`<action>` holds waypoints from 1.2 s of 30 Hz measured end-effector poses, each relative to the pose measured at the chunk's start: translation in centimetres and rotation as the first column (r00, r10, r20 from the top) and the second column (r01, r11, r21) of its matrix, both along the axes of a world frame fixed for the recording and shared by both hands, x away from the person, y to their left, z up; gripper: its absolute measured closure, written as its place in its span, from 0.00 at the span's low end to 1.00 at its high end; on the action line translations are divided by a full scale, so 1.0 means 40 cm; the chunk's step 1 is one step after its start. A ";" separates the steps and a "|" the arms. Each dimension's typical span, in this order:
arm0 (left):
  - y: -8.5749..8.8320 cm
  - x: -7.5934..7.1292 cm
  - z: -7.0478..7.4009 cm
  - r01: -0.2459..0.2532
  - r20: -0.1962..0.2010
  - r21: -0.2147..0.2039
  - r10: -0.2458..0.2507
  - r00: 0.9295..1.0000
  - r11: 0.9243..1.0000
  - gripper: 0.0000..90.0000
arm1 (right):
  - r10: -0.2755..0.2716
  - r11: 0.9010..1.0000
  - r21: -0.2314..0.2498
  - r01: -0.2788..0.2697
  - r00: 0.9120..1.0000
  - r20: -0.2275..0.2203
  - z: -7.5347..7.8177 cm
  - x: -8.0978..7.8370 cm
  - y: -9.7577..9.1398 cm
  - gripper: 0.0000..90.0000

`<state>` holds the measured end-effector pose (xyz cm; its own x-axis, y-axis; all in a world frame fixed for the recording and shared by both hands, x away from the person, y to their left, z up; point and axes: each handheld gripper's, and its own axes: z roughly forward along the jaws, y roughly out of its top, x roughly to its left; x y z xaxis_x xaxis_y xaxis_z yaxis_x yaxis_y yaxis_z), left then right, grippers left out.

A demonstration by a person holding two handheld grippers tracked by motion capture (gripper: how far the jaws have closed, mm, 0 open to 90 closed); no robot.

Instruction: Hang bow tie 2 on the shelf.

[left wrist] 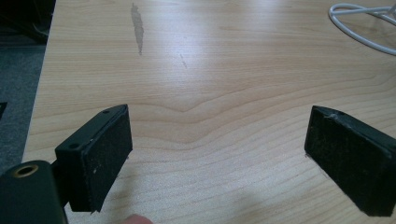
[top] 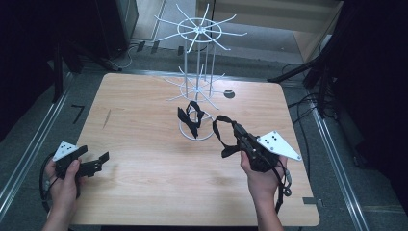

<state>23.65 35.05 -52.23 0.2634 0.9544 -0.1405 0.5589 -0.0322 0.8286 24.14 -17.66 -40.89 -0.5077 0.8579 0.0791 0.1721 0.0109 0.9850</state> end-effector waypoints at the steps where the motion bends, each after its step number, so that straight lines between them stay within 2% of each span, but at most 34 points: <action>1: 0.000 0.000 0.000 0.000 0.000 0.000 0.000 1.000 1.000 0.09 | 0.001 1.000 0.001 -0.001 1.000 0.001 0.003 0.000 0.002 1.00; 21: 0.001 0.000 0.000 -0.003 0.002 -0.004 0.003 1.000 1.000 0.09 | 0.018 1.000 0.004 -0.018 0.999 0.045 0.042 0.010 0.024 1.00; 36: 0.002 0.000 0.000 -0.004 0.002 -0.007 0.004 1.000 1.000 0.09 | 0.018 1.000 0.010 -0.018 0.999 0.028 0.047 0.052 0.027 1.00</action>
